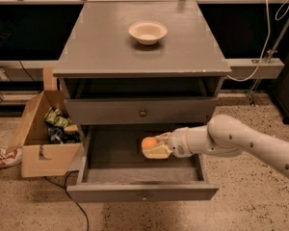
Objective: Place orange into middle drawer
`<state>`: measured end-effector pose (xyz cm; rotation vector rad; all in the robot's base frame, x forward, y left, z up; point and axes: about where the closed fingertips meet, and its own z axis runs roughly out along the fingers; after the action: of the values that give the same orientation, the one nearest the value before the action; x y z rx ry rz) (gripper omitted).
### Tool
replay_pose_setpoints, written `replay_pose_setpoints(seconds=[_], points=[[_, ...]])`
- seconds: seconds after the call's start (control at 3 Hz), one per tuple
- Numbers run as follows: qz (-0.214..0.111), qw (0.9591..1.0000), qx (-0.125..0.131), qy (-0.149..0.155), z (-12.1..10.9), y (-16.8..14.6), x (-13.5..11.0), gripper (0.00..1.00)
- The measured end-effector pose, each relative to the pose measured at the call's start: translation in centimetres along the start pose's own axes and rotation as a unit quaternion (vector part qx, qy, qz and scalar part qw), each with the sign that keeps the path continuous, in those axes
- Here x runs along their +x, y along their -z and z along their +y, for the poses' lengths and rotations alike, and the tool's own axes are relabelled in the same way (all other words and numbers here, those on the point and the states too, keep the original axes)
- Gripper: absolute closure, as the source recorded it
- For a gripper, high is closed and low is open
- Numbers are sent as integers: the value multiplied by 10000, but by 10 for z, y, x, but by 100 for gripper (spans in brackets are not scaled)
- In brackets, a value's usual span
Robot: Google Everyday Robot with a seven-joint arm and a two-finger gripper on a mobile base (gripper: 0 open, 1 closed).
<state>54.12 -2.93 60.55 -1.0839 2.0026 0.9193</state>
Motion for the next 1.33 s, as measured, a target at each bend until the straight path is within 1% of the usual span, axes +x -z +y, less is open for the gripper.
replay_pose_setpoints(seconds=[0.33, 0.67, 1.0, 1.33], points=[[-112, 9999, 0, -4, -26, -26, 20, 100], [29, 9998, 189, 20, -83, -72, 50, 100], [82, 9996, 234, -133, -113, -99, 74, 100], [114, 9989, 337, -291, -136, -119, 96, 82]])
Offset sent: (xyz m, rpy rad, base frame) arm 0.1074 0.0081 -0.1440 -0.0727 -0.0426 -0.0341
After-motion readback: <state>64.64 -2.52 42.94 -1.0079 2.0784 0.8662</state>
